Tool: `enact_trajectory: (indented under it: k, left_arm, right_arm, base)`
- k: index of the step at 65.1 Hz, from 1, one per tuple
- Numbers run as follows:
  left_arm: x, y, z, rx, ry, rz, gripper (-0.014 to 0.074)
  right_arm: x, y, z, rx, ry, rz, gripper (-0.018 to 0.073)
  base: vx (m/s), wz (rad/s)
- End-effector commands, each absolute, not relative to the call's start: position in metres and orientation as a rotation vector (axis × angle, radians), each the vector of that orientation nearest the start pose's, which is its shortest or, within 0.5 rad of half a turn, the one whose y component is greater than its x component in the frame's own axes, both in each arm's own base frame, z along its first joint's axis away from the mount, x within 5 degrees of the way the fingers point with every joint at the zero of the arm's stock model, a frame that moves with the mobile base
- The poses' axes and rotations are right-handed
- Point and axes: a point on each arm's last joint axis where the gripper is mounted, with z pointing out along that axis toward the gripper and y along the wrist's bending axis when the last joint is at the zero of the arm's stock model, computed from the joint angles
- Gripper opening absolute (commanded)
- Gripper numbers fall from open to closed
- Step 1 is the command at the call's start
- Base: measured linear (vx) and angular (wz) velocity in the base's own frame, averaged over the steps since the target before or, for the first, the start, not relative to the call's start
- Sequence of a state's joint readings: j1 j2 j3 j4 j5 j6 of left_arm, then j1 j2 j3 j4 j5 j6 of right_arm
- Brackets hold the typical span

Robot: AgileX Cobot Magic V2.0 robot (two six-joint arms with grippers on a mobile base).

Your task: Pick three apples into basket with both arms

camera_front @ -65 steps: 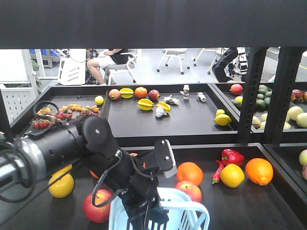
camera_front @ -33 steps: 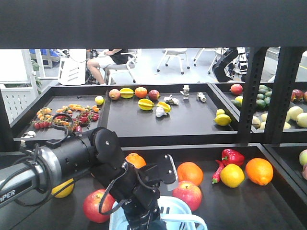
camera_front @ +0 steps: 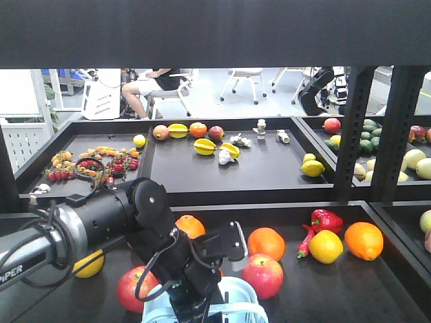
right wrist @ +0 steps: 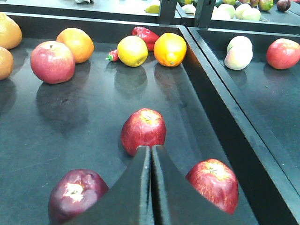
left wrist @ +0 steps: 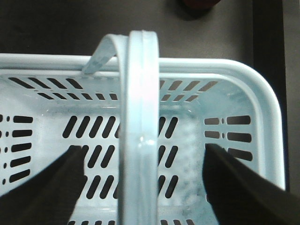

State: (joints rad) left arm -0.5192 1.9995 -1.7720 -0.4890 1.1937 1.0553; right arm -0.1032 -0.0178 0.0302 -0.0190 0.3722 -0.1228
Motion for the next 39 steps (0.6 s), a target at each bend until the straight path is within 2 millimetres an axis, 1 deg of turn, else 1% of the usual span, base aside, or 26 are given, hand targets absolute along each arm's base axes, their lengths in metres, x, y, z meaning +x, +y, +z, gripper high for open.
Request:
enact_trajectory:
  k: [1, 7, 15, 26, 33, 39]
  left_arm:
    - [0.339, -0.245, 0.321, 1.751, 1.945, -0.56, 0.0567]
    - [0.338, -0.245, 0.337, 1.743, 1.919, -0.558, 0.0565]
    - [0.335, -0.244, 0.362, 1.673, 1.907, -0.552, 0.0565]
    - [0.321, -0.236, 0.401, 1.566, 1.882, -0.548, 0.0555]
    - [0.307, -0.228, 0.422, 1.481, 1.898, -0.57, 0.0494]
    - [0.292, -0.219, 0.443, 1.41, 1.895, -0.584, 0.036]
  right_arm:
    - [0.054, -0.006, 0.178, -0.033, 1.801, -0.187, -0.0005]
    - [0.054, -0.006, 0.178, -0.033, 1.801, -0.187, -0.0005]
    - [0.054, -0.006, 0.178, -0.033, 1.801, -0.187, -0.0005]
    - [0.054, -0.006, 0.178, -0.033, 1.801, -0.187, -0.0005]
    - [0.054, -0.006, 0.177, -0.033, 1.802, -0.187, -0.0005]
    - [0.054, -0.006, 0.177, -0.033, 1.802, -0.187, -0.0005]
  base:
    - [0.0, 0.0]
    - [0.0, 0.0]
    - [0.0, 0.0]
    - [0.0, 0.0]
    - [0.0, 0.0]
    - [0.0, 0.0]
